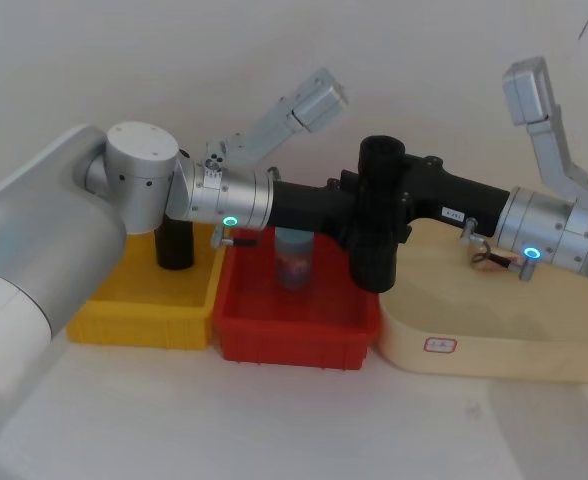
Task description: Pick up the garbage bag with the one hand and transfer it to the other hand.
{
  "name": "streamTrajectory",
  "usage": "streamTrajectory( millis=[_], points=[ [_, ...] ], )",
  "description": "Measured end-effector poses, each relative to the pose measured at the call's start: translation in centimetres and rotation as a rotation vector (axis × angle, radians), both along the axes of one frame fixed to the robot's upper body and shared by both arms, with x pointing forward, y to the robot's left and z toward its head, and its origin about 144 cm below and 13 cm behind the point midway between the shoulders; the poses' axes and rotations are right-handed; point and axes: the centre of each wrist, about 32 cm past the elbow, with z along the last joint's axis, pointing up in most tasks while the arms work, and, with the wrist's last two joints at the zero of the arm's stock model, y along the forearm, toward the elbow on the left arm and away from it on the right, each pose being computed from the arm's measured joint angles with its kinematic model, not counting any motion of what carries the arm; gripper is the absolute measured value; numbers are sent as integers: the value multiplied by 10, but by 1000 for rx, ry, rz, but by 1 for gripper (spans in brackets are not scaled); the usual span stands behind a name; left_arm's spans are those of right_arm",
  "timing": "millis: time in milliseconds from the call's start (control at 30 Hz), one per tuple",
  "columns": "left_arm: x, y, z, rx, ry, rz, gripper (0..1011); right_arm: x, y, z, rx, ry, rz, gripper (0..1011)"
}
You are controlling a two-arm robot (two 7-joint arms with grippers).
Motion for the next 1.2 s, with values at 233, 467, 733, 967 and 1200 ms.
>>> streamTrajectory(
  millis=[233,467,733,967,1200],
  points=[
    [0,0,0,0,0,0,466,0,0,0,0,0,0,514],
    [0,0,0,0,0,0,639,0,0,0,0,0,1,514],
    [0,0,0,0,0,0,867,0,0,0,0,0,1,514],
    [0,0,0,0,0,0,1001,-4,-1,1,1,-12,-28,514],
    [0,0,0,0,0,0,1001,-10,-7,4,-11,-31,-94,514]
  ],
)
